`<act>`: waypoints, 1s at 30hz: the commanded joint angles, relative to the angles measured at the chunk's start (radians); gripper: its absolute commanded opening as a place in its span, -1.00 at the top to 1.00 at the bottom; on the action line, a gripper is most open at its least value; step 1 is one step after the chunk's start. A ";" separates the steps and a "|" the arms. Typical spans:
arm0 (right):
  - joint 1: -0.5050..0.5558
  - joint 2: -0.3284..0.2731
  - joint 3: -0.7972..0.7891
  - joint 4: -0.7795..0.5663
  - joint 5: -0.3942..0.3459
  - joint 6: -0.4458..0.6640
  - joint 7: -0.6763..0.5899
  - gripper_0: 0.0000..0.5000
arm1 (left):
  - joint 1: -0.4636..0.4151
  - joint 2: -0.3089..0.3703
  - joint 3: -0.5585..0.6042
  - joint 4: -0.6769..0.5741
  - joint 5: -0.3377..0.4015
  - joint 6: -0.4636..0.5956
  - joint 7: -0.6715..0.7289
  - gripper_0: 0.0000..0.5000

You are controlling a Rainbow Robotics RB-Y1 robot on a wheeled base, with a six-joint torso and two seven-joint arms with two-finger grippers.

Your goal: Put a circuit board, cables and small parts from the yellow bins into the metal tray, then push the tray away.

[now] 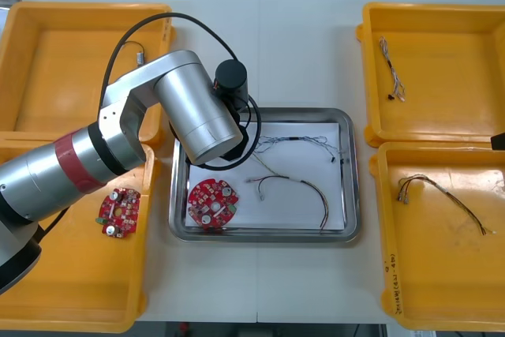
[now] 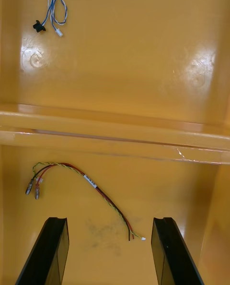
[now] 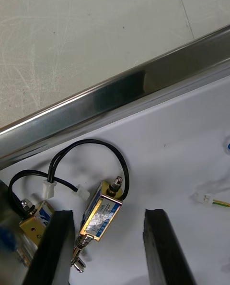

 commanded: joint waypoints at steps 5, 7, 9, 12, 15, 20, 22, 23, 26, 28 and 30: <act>0.010 -0.035 -0.031 -0.035 -0.010 0.003 -0.029 -1.00 | 0.014 -0.015 -0.009 -0.056 -0.011 0.004 0.152 -1.00; 0.012 -0.037 -0.030 -0.034 -0.013 0.003 -0.032 -1.00 | 0.014 -0.012 -0.009 -0.067 -0.011 0.010 0.156 -1.00; 0.010 -0.040 -0.025 -0.035 -0.018 0.003 -0.035 -1.00 | 0.012 -0.009 -0.008 -0.075 -0.011 0.016 0.161 -1.00; 0.010 -0.051 -0.013 -0.035 -0.025 0.003 -0.039 -1.00 | 0.012 -0.001 0.009 -0.093 -0.010 0.038 0.164 -1.00; 0.010 -0.065 -0.005 -0.035 -0.057 0.003 -0.044 -1.00 | 0.012 0.006 0.047 -0.124 0.004 0.088 0.164 -1.00; 0.010 -0.114 0.027 -0.035 -0.140 0.003 -0.049 -1.00 | 0.014 0.032 0.161 -0.193 0.053 0.190 0.158 -1.00; 0.010 -0.132 0.039 -0.035 -0.173 0.003 -0.049 -1.00 | 0.012 0.042 0.210 -0.218 0.076 0.225 0.153 -1.00; 0.010 -0.144 0.048 -0.035 -0.194 0.003 -0.049 -1.00 | 0.012 0.048 0.244 -0.231 0.093 0.250 0.149 -1.00; 0.010 -0.169 0.073 -0.038 -0.240 0.003 -0.046 -1.00 | 0.014 0.061 0.322 -0.271 0.130 0.319 0.136 -1.00; 0.004 -0.180 0.091 -0.046 -0.261 0.003 -0.047 -1.00 | 0.014 0.069 0.367 -0.294 0.147 0.363 0.116 -1.00; -0.005 -0.186 0.111 -0.063 -0.271 0.003 -0.047 -1.00 | 0.017 0.078 0.411 -0.313 0.165 0.408 0.086 -1.00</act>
